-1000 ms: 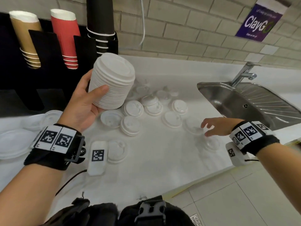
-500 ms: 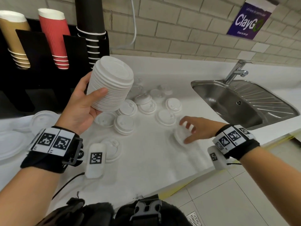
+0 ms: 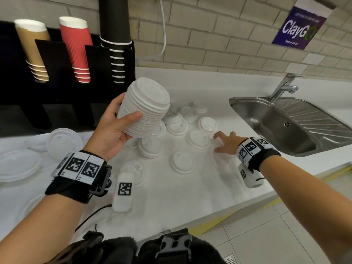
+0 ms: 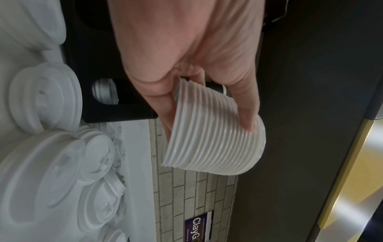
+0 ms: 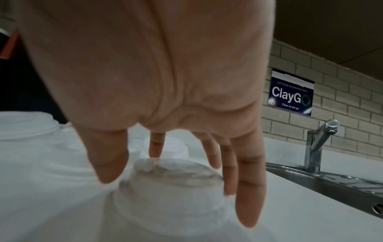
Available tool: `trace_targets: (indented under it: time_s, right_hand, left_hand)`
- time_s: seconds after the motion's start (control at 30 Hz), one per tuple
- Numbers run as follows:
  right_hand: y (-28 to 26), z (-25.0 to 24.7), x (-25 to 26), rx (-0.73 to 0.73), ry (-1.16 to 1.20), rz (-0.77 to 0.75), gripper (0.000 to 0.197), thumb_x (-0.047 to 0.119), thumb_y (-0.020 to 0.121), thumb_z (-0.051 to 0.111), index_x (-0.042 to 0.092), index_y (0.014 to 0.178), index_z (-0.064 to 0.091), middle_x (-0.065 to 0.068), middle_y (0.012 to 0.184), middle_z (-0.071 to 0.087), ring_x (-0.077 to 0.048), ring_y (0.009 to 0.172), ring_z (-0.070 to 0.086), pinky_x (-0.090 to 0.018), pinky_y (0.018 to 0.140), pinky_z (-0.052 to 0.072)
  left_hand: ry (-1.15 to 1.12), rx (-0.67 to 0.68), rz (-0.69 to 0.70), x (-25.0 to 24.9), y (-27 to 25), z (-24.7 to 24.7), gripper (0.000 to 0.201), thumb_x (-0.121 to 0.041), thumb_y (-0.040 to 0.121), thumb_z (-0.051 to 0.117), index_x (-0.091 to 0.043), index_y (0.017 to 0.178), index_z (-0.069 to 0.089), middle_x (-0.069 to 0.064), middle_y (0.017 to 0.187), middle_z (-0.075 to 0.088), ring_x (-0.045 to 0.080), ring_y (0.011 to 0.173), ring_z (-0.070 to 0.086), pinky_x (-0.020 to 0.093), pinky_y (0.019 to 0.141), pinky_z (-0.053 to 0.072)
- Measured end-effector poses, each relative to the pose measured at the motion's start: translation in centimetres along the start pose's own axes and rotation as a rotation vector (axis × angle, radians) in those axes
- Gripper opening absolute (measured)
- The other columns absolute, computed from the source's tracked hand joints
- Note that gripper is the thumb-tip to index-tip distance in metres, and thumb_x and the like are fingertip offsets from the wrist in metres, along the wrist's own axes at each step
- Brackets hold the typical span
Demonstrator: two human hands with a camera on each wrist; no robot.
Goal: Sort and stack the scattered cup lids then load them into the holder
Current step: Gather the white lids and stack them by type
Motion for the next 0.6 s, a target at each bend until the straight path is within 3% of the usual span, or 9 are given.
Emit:
trace_targets:
  time_s: [0.17,0.27,0.37,0.43,0.53,0.6]
  right_hand:
    - [-0.3,-0.7,0.2,-0.002,-0.001,0.013,0.054,0.045,0.096,0.044,0.037,0.143,0.020,-0.015,0.136,0.033,-0.039,0.109,0.055,-0.045,0.095,0.042]
    - [-2.0,-4.2,1.6,-0.081,0.194,-0.054,0.050,0.043,0.094,0.044,0.039,0.140,0.024,-0.014,0.131,0.034,-0.039,0.102,0.056,-0.046,0.092,0.048]
    - [-4.8,-8.3,5.2,-0.209,0.579,-0.356,0.044,0.032,0.092,0.053,0.035,0.131,0.032,-0.010,0.117,0.039,-0.029,0.089,0.058,-0.034,0.070,0.057]
    - [-7.2,-10.6,7.8,-0.309,0.748,-0.587,0.043,0.023,0.091,0.060,0.034,0.123,0.034,-0.005,0.111,0.041,-0.016,0.080,0.057,-0.021,0.060,0.054]
    - [-10.0,-12.7,10.8,-0.414,0.810,-0.810,0.049,0.018,0.086,0.067,0.034,0.119,0.034,0.007,0.109,0.042,-0.007,0.089,0.052,-0.008,0.065,0.045]
    - [-11.1,-13.4,12.1,-0.441,0.789,-0.876,0.052,0.023,0.082,0.071,0.035,0.119,0.036,0.004,0.115,0.043,-0.009,0.097,0.051,-0.006,0.069,0.043]
  left_hand:
    - [-0.012,-0.015,-0.009,0.1,-0.3,0.3,0.062,-0.021,0.072,0.073,-0.035,0.130,0.054,-0.004,0.133,0.059,0.014,0.116,0.063,0.027,0.077,0.057]
    - [-0.016,-0.039,-0.013,0.4,-0.4,0.4,0.064,-0.020,0.073,0.072,-0.033,0.132,0.053,-0.002,0.134,0.058,0.015,0.116,0.063,0.027,0.078,0.056]
    - [-0.016,-0.052,-0.013,0.7,-0.6,0.8,0.065,-0.020,0.072,0.073,-0.033,0.132,0.053,-0.001,0.136,0.057,0.017,0.119,0.061,0.028,0.080,0.056]
    - [-0.018,-0.066,-0.018,0.9,-0.8,1.0,0.066,-0.020,0.072,0.073,-0.033,0.133,0.052,-0.001,0.136,0.056,0.018,0.120,0.060,0.028,0.079,0.057]
    - [-0.028,-0.077,-0.028,0.9,-1.1,1.2,0.068,-0.018,0.071,0.073,-0.031,0.134,0.051,0.001,0.140,0.053,0.021,0.120,0.059,0.029,0.076,0.057]
    - [-0.028,-0.085,-0.024,0.8,-1.3,1.1,0.066,-0.018,0.071,0.073,-0.031,0.132,0.052,0.004,0.141,0.051,0.023,0.121,0.058,0.030,0.075,0.058]
Point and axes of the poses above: each hand's wrist, its own y-axis towards the middle knuckle, its own z-axis out of the palm, x = y × z, the point moved 6 cm from there along y, towards the middle knuckle
